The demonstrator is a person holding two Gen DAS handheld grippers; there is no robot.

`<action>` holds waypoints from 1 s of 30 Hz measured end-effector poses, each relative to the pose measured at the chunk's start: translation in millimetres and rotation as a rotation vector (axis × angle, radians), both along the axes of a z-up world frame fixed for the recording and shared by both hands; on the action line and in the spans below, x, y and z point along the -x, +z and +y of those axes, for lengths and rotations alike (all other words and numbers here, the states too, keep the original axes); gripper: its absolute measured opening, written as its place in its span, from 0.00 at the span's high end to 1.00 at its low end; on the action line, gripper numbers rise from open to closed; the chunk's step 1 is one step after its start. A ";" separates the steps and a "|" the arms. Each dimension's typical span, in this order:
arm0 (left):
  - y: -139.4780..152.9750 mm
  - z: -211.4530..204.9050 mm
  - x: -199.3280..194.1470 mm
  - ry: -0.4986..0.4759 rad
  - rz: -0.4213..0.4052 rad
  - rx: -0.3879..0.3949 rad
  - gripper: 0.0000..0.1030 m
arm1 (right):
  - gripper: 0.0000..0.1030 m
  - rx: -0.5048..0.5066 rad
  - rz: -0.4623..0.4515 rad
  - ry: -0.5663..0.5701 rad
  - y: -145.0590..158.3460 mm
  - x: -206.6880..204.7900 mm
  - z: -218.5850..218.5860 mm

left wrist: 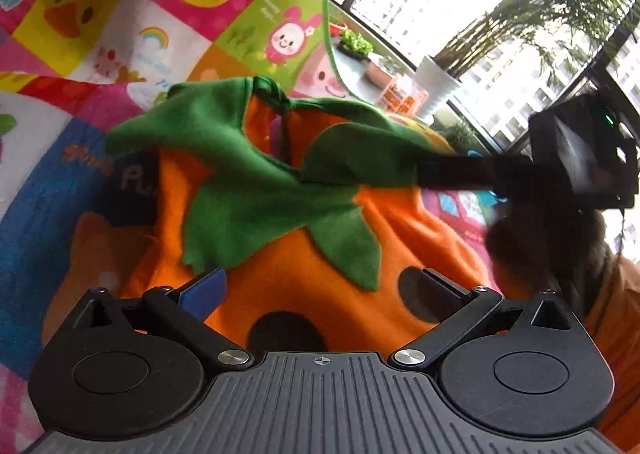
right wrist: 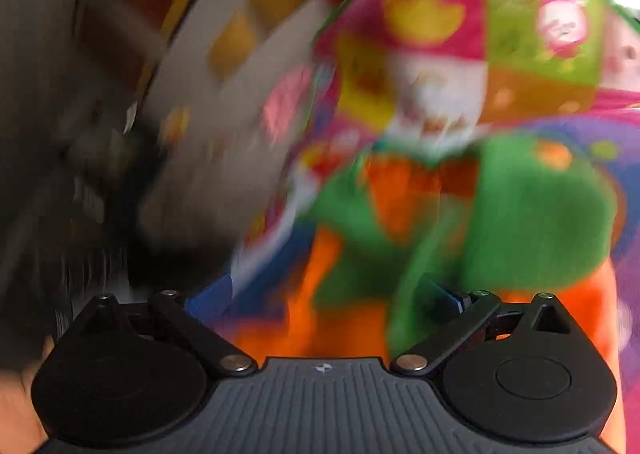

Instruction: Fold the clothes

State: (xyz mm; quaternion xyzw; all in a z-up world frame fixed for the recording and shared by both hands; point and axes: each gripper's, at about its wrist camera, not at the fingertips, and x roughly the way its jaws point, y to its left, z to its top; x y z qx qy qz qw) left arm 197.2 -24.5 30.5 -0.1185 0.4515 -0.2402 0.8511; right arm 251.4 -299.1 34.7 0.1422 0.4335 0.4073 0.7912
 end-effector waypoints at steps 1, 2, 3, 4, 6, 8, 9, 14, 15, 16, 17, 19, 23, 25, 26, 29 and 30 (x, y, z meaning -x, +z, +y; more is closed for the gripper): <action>-0.4 0.5 0.0 0.000 0.003 -0.006 0.00 | 0.02 0.057 -0.028 0.014 0.7 11.1 -3.7; -2.4 3.5 -0.5 0.006 0.005 -0.018 0.00 | 0.02 0.094 -0.035 -0.009 0.5 18.6 -12.3; -4.6 7.3 -1.8 0.016 0.010 -0.018 0.00 | 0.02 0.126 -0.036 -0.041 0.2 25.2 -22.3; -6.7 11.2 -3.3 0.027 0.015 -0.016 0.00 | 0.02 0.158 -0.037 -0.074 -0.2 31.7 -32.3; -7.5 14.7 -6.6 0.031 0.017 0.007 0.00 | 0.02 0.226 -0.073 -0.177 4.5 39.8 -50.5; -4.3 12.6 -10.3 0.014 0.002 0.035 0.00 | 0.02 0.288 -0.145 -0.270 13.0 44.8 -61.2; -1.2 9.8 -12.0 -0.003 -0.012 0.054 0.00 | 0.03 0.300 -0.189 -0.299 19.0 46.3 -62.4; 14.6 -0.5 -26.9 -0.067 -0.087 0.166 0.00 | 0.07 0.479 -0.410 -0.299 29.9 32.1 -28.5; 15.5 -2.0 -32.5 -0.066 -0.093 0.173 0.00 | 0.07 0.551 -0.455 -0.278 25.0 25.8 -14.9; 12.9 -3.3 -41.2 -0.052 -0.088 0.163 0.00 | 0.10 0.609 -0.477 -0.253 17.8 18.4 -1.7; 9.6 -4.5 -50.5 -0.035 -0.081 0.149 0.00 | 0.11 0.660 -0.490 -0.235 10.6 11.1 6.6; 2.4 -6.6 -69.0 0.014 -0.077 0.103 0.00 | 0.15 0.798 -0.555 -0.244 -9.5 -12.1 27.3; -7.6 2.3 -93.2 0.135 -0.096 -0.019 0.00 | 0.15 0.938 -0.632 -0.265 -35.6 -44.3 45.6; -10.0 11.7 -98.7 0.184 -0.101 -0.063 0.00 | 0.15 0.914 -0.601 -0.269 -35.7 -52.9 42.2; -11.3 16.4 -101.4 0.208 -0.104 -0.085 0.00 | 0.15 0.879 -0.589 -0.275 -29.2 -51.5 35.9; -15.0 30.5 -109.6 0.280 -0.112 -0.151 0.00 | 0.15 0.755 -0.565 -0.324 -4.5 -44.6 14.3; -13.2 35.5 -110.3 0.299 -0.117 -0.151 0.00 | 0.15 0.713 -0.569 -0.345 3.9 -44.0 9.7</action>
